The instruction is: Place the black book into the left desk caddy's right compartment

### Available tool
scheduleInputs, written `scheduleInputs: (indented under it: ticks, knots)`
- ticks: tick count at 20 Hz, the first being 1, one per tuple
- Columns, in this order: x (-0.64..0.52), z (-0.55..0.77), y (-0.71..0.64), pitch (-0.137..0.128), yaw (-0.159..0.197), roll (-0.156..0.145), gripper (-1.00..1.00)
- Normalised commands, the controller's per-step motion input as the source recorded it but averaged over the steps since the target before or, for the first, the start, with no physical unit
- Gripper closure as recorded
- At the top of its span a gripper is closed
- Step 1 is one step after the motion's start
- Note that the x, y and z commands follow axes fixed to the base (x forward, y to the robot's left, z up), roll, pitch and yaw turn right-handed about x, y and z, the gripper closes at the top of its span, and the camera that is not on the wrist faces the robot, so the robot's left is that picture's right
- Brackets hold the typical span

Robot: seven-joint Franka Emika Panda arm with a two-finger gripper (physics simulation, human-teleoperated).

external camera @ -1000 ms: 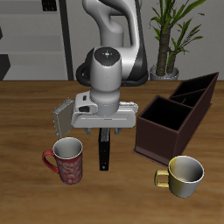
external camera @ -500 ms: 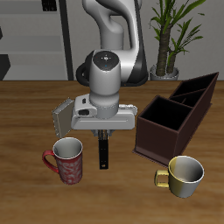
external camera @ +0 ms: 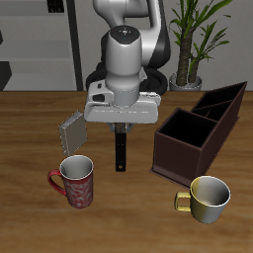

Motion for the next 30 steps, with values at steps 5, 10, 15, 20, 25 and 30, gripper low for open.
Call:
scheduleInputs:
  ticks: [5,10,15,20,25,30]
  knots:
    - [-0.5,0.88,0.24,-0.086,-0.034,-0.011,1.0]
    - [-0.46,0.57,0.2,0.018,-0.055,-0.042,1.0]
    - [-0.39,0.41,0.25,-0.01,0.006,0.002,1.0]
    - [-0.27,0.36,0.44,-0.018,0.007,-0.001,1.0]
    - [-0.09,0.24,0.54,-0.017,-0.026,0.014,1.0]
    - [0.05,0.17,0.45,-0.023,0.024,0.051,1.0]
